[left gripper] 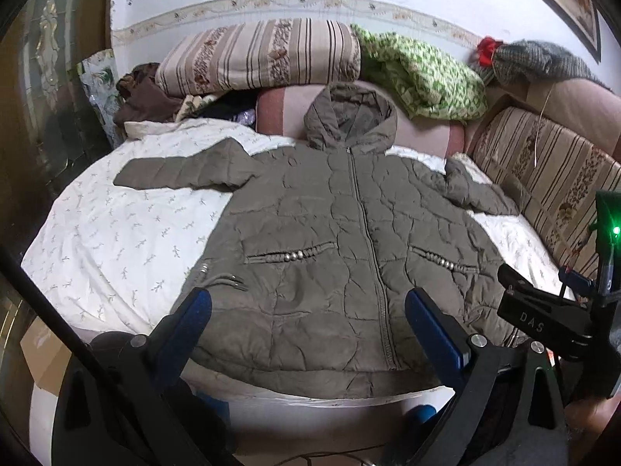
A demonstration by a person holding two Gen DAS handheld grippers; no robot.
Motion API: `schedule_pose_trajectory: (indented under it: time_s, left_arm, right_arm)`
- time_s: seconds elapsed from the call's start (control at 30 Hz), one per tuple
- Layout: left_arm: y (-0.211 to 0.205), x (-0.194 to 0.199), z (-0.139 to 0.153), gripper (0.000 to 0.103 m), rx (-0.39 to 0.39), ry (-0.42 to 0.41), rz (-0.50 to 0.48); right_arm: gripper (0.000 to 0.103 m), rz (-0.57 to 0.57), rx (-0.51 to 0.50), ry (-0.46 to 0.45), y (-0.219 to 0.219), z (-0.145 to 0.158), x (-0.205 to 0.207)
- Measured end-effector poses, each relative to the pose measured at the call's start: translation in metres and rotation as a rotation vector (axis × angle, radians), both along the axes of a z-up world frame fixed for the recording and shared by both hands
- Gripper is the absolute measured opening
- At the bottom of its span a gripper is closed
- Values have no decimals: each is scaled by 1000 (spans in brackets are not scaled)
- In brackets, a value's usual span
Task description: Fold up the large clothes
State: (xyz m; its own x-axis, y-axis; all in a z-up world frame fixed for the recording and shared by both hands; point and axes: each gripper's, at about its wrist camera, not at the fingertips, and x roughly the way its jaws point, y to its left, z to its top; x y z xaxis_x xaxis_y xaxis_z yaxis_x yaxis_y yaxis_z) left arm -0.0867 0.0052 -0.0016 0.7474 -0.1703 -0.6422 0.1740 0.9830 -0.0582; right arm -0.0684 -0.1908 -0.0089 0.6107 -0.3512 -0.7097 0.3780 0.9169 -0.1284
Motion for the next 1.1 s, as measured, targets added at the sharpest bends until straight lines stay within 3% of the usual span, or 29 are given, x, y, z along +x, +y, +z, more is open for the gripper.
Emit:
schedule_pose_trajectory:
  time_s: [0.23, 0.43, 0.7, 1.1]
  left_arm:
    - [22, -26, 25, 100, -10, -84, 58]
    - [28, -26, 28, 100, -19, -92, 87]
    - [-8, -8, 5, 100, 60, 2, -38]
    - [-18, 35, -16, 100, 116, 72, 15]
  right_arm:
    - [100, 3, -29, -52, 16, 18, -20]
    - [100, 21, -26, -70, 20, 20, -21]
    - [100, 1, -3, -57, 2, 11, -4]
    - [100, 24, 28, 12, -15, -15, 41]
